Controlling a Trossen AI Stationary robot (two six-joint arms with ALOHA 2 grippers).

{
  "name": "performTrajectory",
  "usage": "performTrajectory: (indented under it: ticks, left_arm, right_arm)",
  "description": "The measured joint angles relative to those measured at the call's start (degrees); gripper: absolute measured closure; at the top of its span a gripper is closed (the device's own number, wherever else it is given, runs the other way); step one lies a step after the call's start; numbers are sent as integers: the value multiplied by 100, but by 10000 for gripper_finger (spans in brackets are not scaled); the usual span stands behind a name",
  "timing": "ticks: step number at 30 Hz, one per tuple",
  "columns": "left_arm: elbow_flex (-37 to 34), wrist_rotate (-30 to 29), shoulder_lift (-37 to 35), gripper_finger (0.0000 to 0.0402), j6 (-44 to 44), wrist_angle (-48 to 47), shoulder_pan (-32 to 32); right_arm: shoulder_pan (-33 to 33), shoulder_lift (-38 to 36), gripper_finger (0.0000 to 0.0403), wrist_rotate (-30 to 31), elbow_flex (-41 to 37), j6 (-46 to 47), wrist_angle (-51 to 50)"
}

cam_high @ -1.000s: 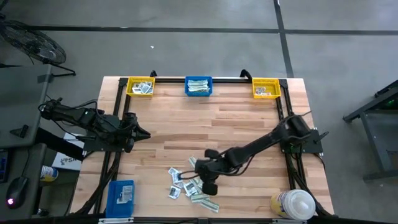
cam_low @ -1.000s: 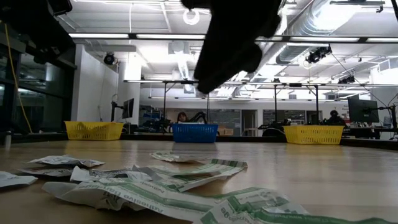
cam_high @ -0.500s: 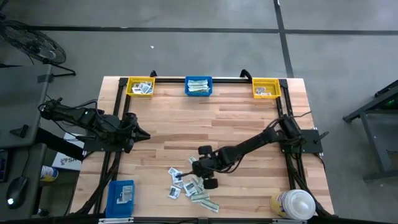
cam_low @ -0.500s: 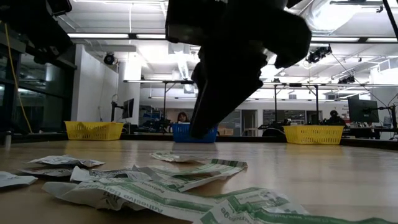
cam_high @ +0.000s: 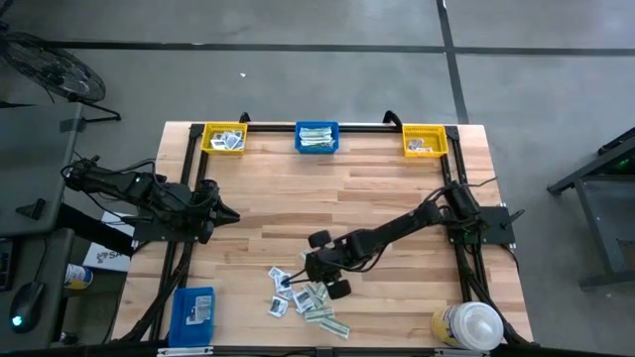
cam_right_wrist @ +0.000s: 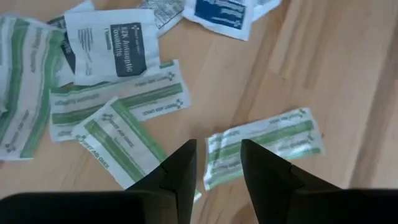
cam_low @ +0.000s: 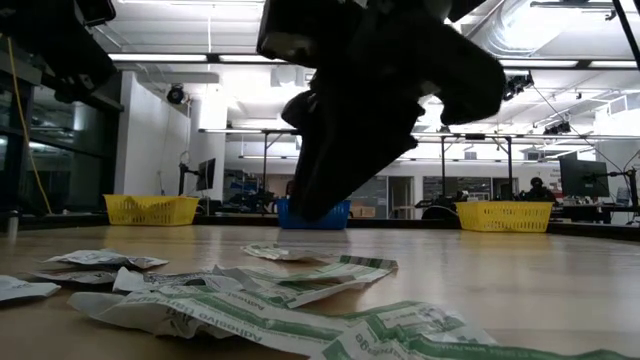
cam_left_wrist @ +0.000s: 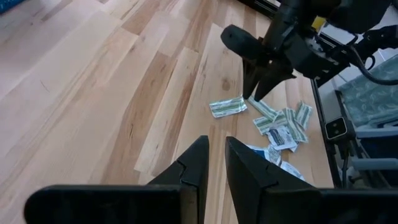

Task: Pick & Place First Aid Supplies
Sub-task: Put the green bandage pack into the top blue bin

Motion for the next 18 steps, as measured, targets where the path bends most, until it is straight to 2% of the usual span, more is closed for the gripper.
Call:
performTrajectory:
  ticks: [18]
  left_arm:
    - [0,-20,1,348,-7,-38,2]
  right_arm:
    - [15,365,284,-14,6,-117,204]
